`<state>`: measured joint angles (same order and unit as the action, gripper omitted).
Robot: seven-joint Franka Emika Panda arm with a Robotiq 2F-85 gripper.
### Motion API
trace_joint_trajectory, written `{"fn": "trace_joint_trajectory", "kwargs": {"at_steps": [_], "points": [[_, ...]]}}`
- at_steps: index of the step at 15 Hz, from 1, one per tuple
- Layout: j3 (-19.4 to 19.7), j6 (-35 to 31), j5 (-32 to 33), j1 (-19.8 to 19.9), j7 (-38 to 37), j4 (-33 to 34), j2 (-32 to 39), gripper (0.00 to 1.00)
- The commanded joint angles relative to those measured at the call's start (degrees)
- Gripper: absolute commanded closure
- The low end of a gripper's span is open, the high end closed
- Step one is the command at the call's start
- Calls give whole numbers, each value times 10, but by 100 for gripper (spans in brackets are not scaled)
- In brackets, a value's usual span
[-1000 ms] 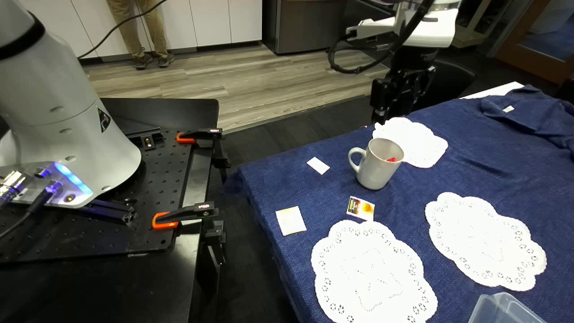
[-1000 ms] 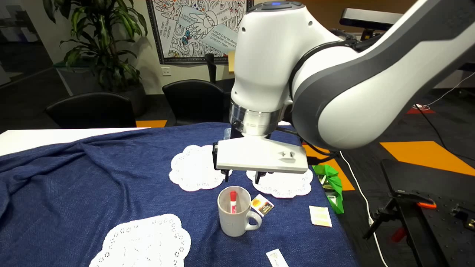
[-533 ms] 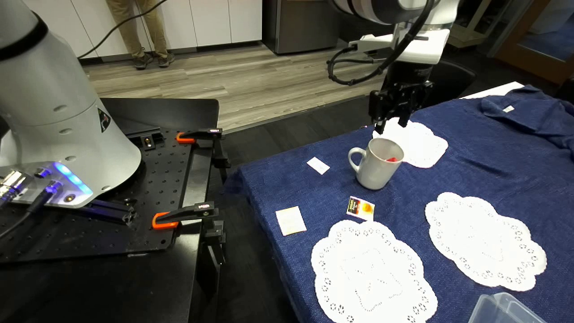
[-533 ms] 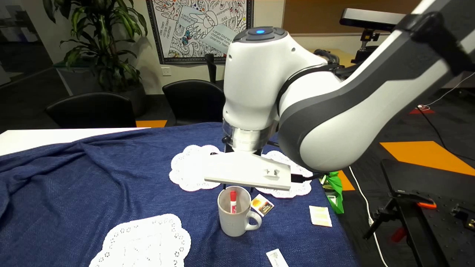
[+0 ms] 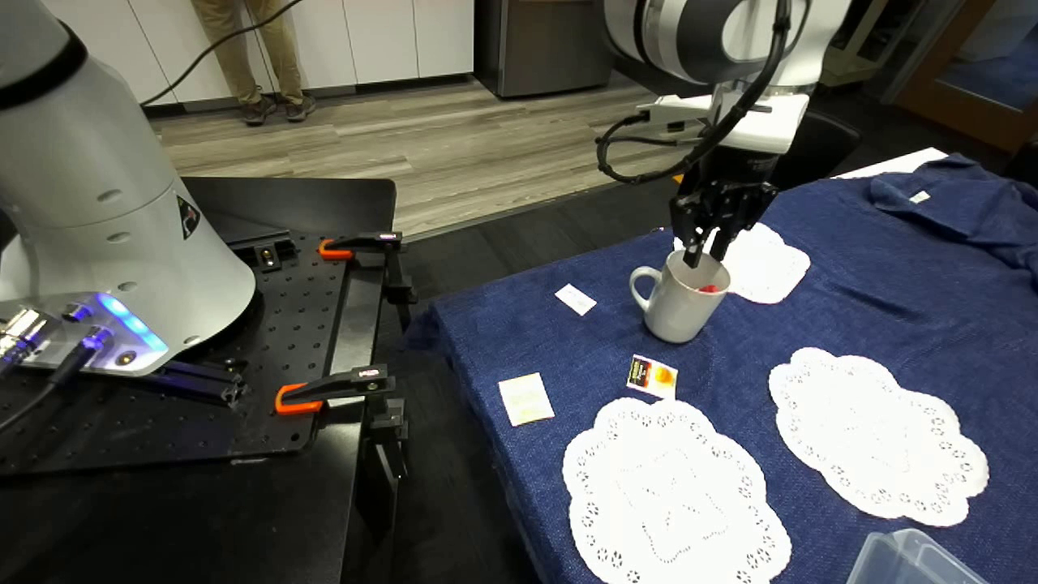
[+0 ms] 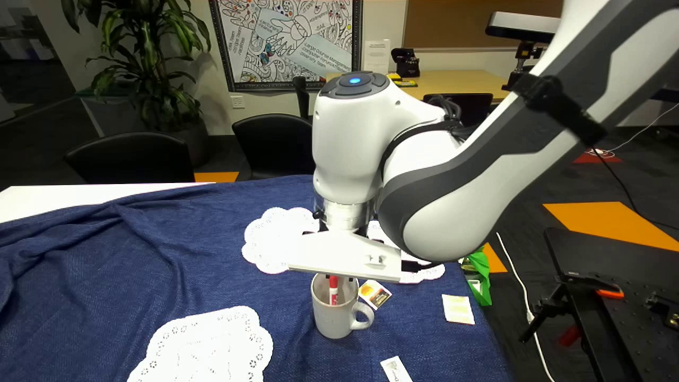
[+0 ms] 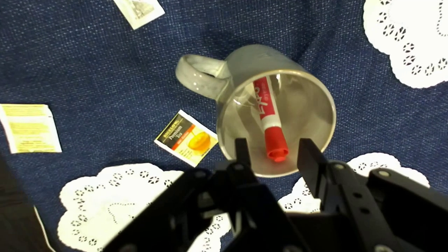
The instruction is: Remove the marker from the mug
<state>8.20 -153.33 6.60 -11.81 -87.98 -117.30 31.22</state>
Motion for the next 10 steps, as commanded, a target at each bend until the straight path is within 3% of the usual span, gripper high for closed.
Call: {"fn": "trace_joint_trajectory", "kwargs": {"at_steps": [1,10], "points": [[4,-2,-14,-1,1,28,27,56],[5,3,-32,1,7,62,68,58]]}}
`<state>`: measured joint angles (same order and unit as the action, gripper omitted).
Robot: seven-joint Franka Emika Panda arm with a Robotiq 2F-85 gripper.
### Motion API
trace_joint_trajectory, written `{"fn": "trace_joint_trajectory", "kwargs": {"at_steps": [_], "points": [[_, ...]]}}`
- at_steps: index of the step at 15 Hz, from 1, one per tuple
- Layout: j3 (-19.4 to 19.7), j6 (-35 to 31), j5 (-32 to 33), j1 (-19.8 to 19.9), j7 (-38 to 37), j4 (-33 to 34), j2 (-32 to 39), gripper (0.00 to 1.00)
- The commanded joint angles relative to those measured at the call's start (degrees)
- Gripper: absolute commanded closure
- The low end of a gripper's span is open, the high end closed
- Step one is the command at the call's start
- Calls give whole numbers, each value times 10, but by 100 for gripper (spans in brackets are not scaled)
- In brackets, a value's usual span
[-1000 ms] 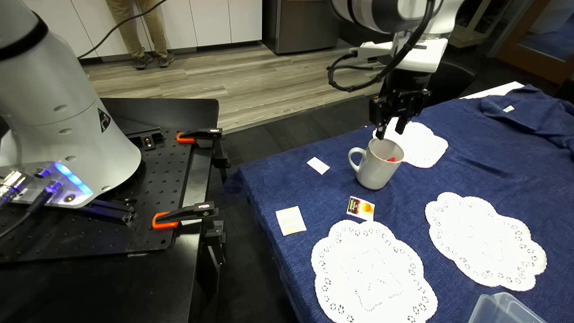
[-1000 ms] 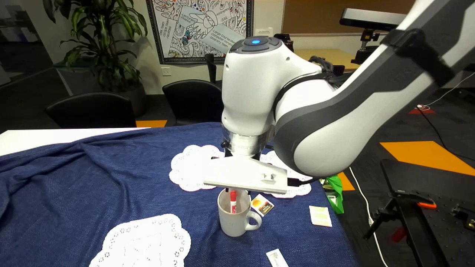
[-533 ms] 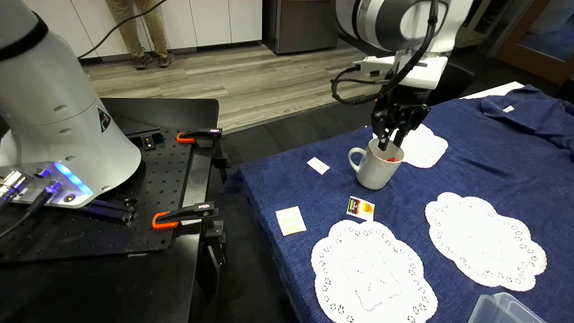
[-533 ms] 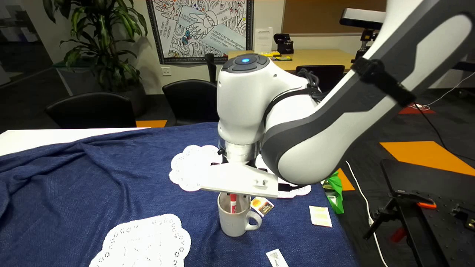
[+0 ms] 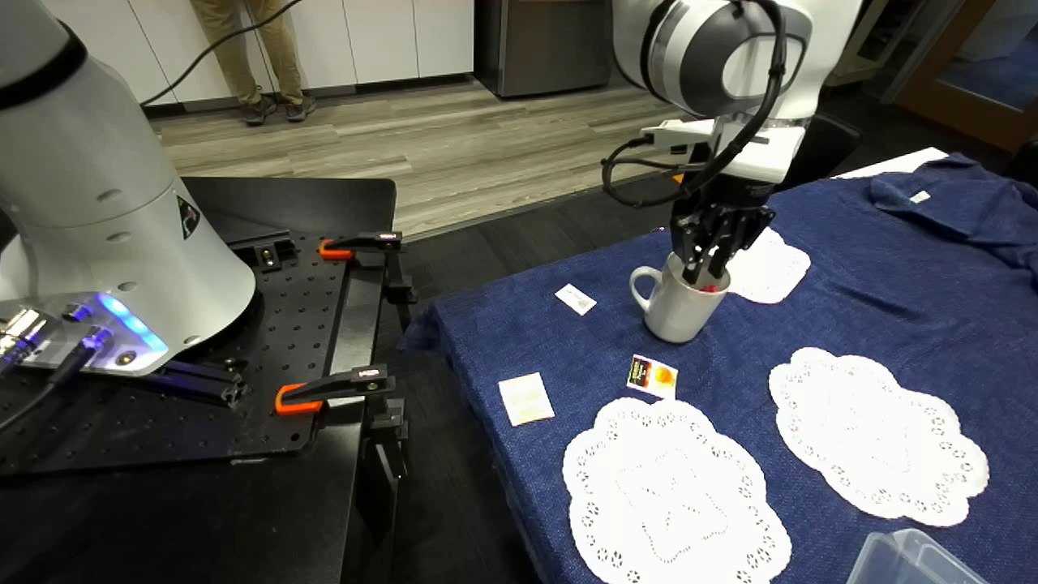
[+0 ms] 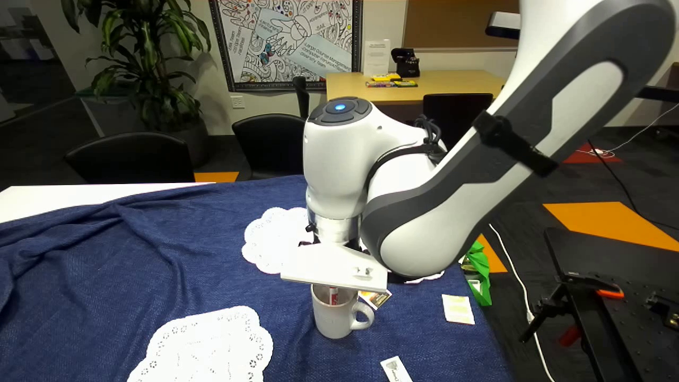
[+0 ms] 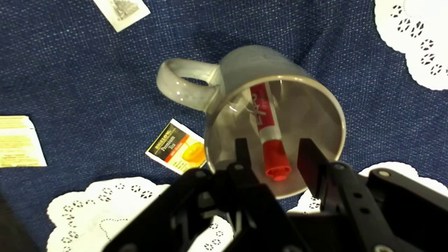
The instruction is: Remove the marker from the mug
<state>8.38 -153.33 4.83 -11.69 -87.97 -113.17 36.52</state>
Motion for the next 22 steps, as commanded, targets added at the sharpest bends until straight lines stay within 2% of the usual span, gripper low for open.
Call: {"fn": "trace_joint_trajectory", "kwargs": {"at_steps": [1,15,16,17,19,20,22], "points": [[4,4,-14,-1,6,25,20,58],[26,18,-5,-19,-6,72,66,58],[30,18,-3,-22,-8,72,66,64],[33,17,-2,-26,-10,70,66,82],[43,14,2,-37,-17,63,63,95],[47,13,4,-44,-20,57,59,100],[59,9,9,-59,-28,45,50,95]]}}
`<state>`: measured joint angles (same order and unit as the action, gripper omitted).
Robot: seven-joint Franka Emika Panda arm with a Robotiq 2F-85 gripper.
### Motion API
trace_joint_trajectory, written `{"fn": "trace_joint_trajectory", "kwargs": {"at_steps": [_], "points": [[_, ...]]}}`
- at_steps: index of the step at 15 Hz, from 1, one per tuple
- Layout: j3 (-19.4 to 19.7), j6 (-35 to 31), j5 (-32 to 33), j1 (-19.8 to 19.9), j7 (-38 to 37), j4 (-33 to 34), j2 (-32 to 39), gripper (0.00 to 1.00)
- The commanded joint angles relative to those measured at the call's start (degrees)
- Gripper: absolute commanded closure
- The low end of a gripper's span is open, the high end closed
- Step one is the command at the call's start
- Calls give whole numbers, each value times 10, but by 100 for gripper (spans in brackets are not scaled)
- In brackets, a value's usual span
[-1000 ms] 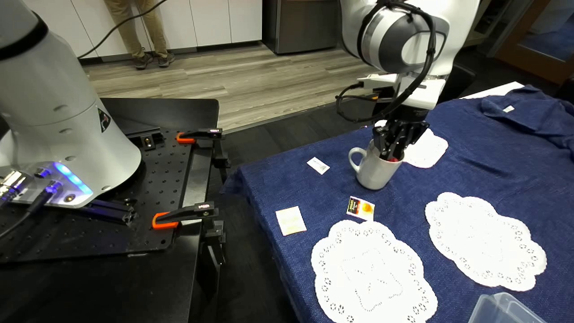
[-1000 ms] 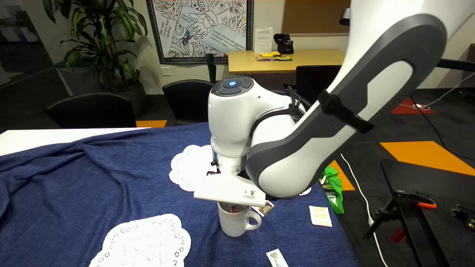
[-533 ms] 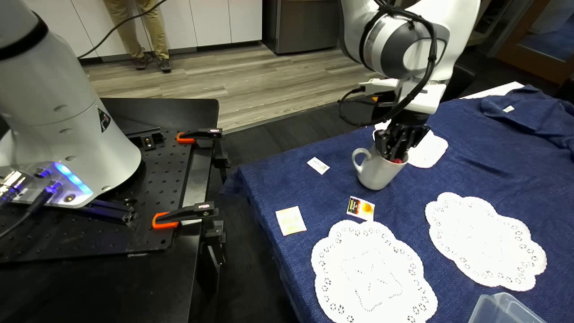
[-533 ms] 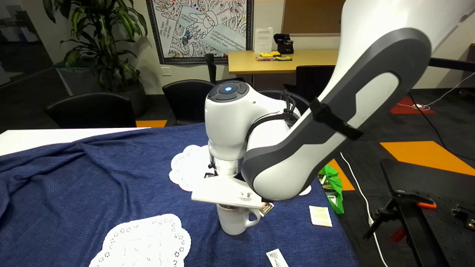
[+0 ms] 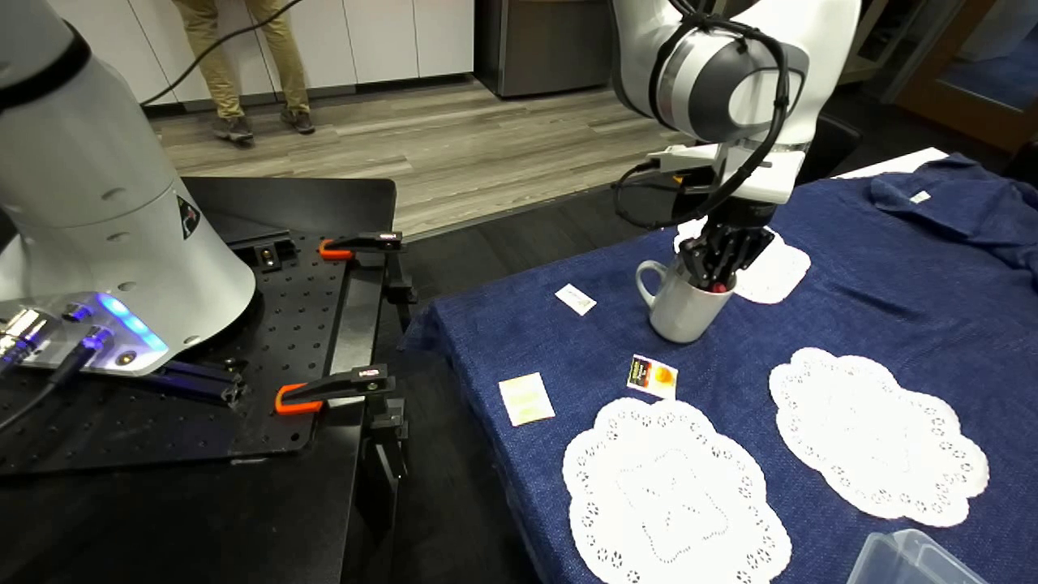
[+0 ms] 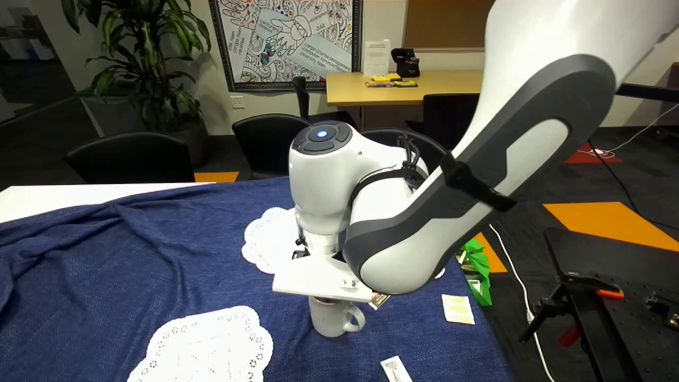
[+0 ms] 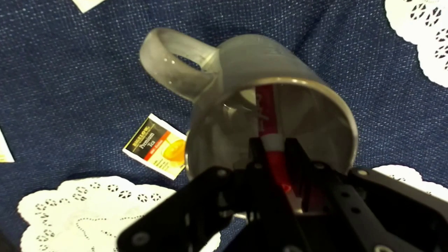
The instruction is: Remove the marker from the mug
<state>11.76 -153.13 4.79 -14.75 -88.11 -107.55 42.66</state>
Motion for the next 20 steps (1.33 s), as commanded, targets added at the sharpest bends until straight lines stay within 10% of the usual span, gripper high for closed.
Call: {"fn": "trace_joint_trajectory", "kwargs": {"at_steps": [1,11,20], "points": [[31,4,13,-36,-31,-20,-19,95],[101,-5,109,-122,-139,-116,-119,95],[94,-17,232,-81,-180,-156,-226,95]]}}
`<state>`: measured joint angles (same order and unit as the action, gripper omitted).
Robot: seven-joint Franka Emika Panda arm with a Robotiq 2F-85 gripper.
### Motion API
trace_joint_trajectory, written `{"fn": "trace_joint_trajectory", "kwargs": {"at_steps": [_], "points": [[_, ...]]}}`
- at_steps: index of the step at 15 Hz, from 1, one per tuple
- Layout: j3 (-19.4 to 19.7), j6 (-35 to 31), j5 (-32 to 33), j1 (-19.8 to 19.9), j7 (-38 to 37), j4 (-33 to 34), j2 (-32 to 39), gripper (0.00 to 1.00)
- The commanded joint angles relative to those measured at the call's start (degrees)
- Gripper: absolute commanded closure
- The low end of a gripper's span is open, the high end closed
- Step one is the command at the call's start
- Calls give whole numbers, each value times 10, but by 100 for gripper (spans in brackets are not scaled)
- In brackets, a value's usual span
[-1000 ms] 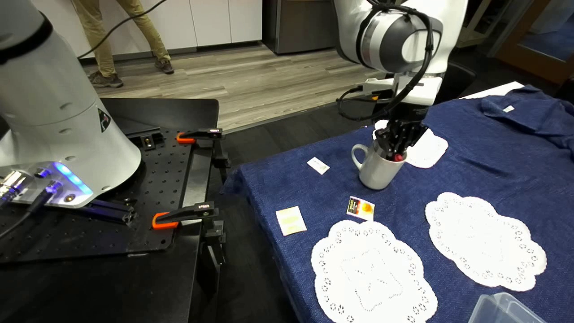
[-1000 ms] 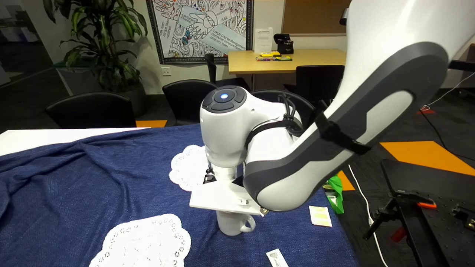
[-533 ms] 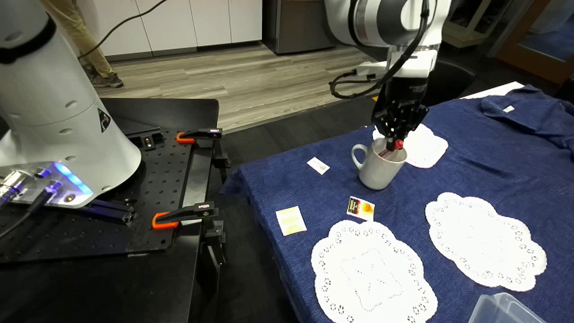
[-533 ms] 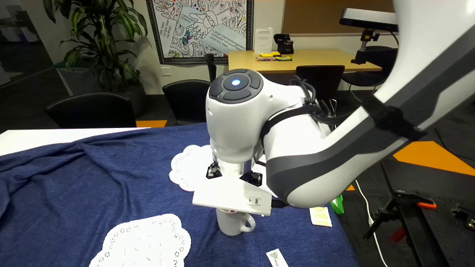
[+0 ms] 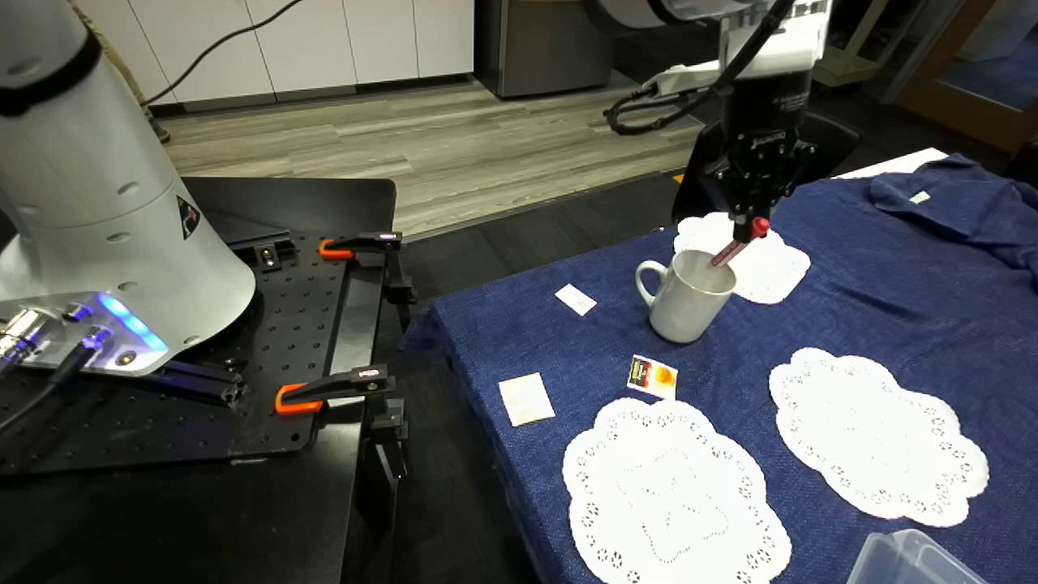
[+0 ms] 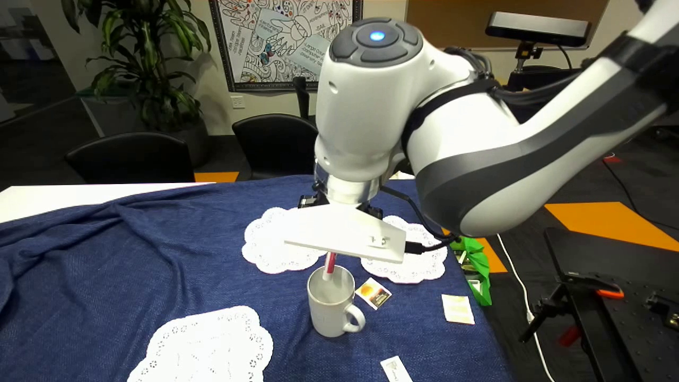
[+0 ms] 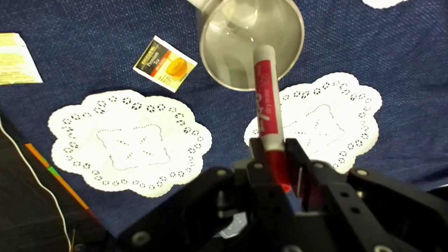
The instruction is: Remove the marker from the mug
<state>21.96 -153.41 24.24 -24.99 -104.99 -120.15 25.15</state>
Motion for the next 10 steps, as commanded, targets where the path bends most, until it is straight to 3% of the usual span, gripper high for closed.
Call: {"fn": "trace_joint_trajectory", "kwargs": {"at_steps": [1,3,7,10], "points": [[-15,-14,45,34,4,-31,-62,95],[-36,-7,53,64,45,-26,-78,95],[-92,3,-10,132,224,-15,-94,95],[-182,43,-59,217,363,-2,-95,95]]}}
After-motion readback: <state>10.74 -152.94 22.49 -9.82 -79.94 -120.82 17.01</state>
